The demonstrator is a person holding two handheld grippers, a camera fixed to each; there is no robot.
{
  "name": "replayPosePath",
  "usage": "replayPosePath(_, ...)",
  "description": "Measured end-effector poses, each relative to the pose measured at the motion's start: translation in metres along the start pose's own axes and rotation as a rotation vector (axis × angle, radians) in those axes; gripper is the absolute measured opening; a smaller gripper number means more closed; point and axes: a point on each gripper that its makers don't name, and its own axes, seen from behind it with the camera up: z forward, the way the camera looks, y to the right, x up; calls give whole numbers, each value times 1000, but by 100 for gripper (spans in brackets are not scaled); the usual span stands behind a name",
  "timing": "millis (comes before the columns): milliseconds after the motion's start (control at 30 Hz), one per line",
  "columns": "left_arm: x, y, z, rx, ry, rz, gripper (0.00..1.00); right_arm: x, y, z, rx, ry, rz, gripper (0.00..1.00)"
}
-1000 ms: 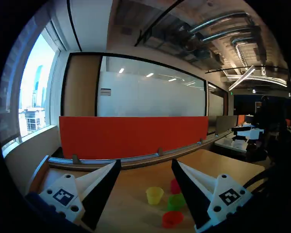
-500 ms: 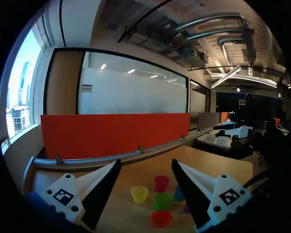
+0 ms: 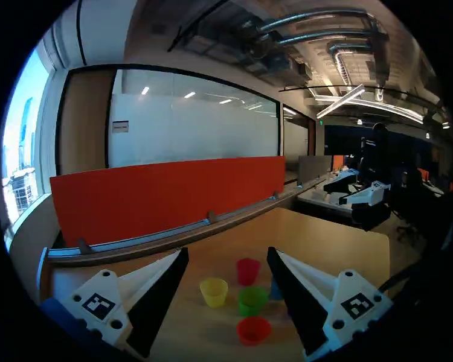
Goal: Pour water
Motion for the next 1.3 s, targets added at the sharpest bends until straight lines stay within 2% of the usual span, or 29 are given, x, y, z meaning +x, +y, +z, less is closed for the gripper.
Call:
replayPosePath(300,-20,6,16,-75,-73,46,97,-12,-6,11,69,-55,13,99)
replayPosePath(667,-52,19,37,-154,-175,113,97,-37,-10,25,130,-126,-16,100)
replayPosePath(900,-63,18,52,-179,-207,128,97,-58,-12,35,158,-167,-36,100)
replayPosePath(1100,-77,18,61,-196,-233,163,97,-77,-13,41,175,-201,-34,100)
replayPosePath(1300,-92,25,68,-235,-272,188,97,-96,-11,47,181,-234,-28,100)
